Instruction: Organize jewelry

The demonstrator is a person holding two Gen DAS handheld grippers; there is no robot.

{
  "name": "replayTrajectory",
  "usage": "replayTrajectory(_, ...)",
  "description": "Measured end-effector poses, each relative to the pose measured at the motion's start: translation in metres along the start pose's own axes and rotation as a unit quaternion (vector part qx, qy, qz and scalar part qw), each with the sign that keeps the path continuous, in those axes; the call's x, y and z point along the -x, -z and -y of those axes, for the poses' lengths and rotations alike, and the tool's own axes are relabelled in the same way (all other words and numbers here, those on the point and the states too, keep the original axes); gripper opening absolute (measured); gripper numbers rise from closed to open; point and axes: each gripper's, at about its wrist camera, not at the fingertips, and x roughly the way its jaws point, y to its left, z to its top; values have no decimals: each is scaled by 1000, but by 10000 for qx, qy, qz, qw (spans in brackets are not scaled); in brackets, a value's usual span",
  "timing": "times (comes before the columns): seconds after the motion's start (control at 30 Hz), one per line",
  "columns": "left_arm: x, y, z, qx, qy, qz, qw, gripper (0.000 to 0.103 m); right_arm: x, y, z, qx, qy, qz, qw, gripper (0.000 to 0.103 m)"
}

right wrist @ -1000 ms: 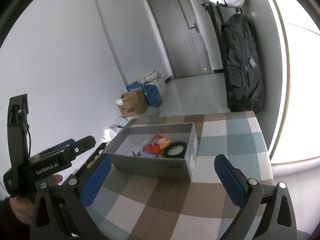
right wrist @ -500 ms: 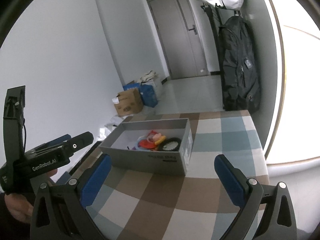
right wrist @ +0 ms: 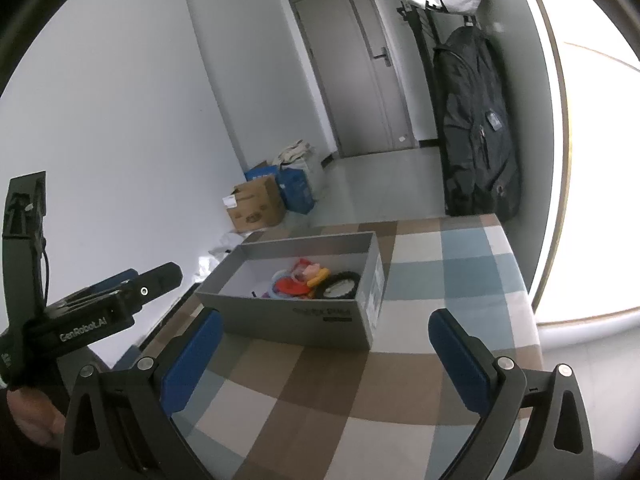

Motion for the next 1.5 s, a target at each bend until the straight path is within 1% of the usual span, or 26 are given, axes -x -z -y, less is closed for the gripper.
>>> replayTrajectory(0.13,-3,2,4,-80,-9,-65,9999,91,-1,0,0,34,2,-22,10000,103)
replayTrajectory(0.33,-2,1,5,-88,139,-59,9998,91,-1,0,0,55,-5,-28,10000,103)
replayTrajectory(0.43,1,1,6,-115,113,7,9999,91,-1,0,-1,76,-7,-40,10000,103)
replayTrajectory(0.93,1,3,7,-84,117,-40,9999,91,-4,3,-2,89,-21,-93,9999,103)
replayTrajectory(1.2,2,3,9,-125,124,7,9998,91,-6,4,-3,156,-16,-97,9998,103)
replayTrajectory(1.5,1,1,5,-8,152,-55,9999,91,-6,6,-4,168,22,-176,9997,103)
